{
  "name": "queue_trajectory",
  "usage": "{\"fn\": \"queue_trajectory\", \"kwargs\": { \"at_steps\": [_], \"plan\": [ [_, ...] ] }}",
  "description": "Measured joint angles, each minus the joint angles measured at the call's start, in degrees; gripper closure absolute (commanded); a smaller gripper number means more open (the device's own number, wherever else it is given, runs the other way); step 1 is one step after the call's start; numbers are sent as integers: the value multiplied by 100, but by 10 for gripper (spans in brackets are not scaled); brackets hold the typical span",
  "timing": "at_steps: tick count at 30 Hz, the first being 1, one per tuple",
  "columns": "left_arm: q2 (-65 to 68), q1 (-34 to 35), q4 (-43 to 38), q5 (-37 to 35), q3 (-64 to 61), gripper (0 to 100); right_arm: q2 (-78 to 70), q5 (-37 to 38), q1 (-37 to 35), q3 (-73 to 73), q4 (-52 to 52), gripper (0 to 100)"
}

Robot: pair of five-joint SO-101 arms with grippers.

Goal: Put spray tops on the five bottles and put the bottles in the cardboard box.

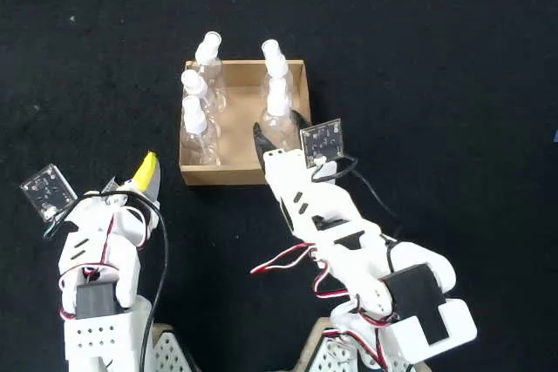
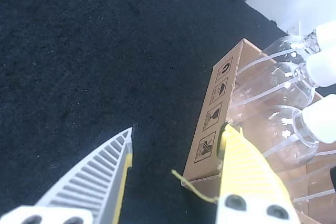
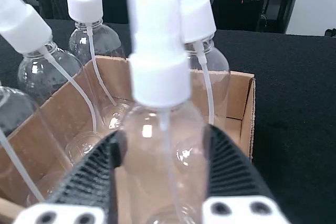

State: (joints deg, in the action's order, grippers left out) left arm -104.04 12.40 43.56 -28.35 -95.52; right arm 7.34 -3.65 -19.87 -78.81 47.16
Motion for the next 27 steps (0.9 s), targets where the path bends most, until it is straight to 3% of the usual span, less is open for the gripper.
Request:
{"fn": "queue_trajectory", "kwargs": {
  "at_steps": [27],
  "plan": [
    [0,0,0,0,0,748,0,0,-9,0,0,802]
  ]
}}
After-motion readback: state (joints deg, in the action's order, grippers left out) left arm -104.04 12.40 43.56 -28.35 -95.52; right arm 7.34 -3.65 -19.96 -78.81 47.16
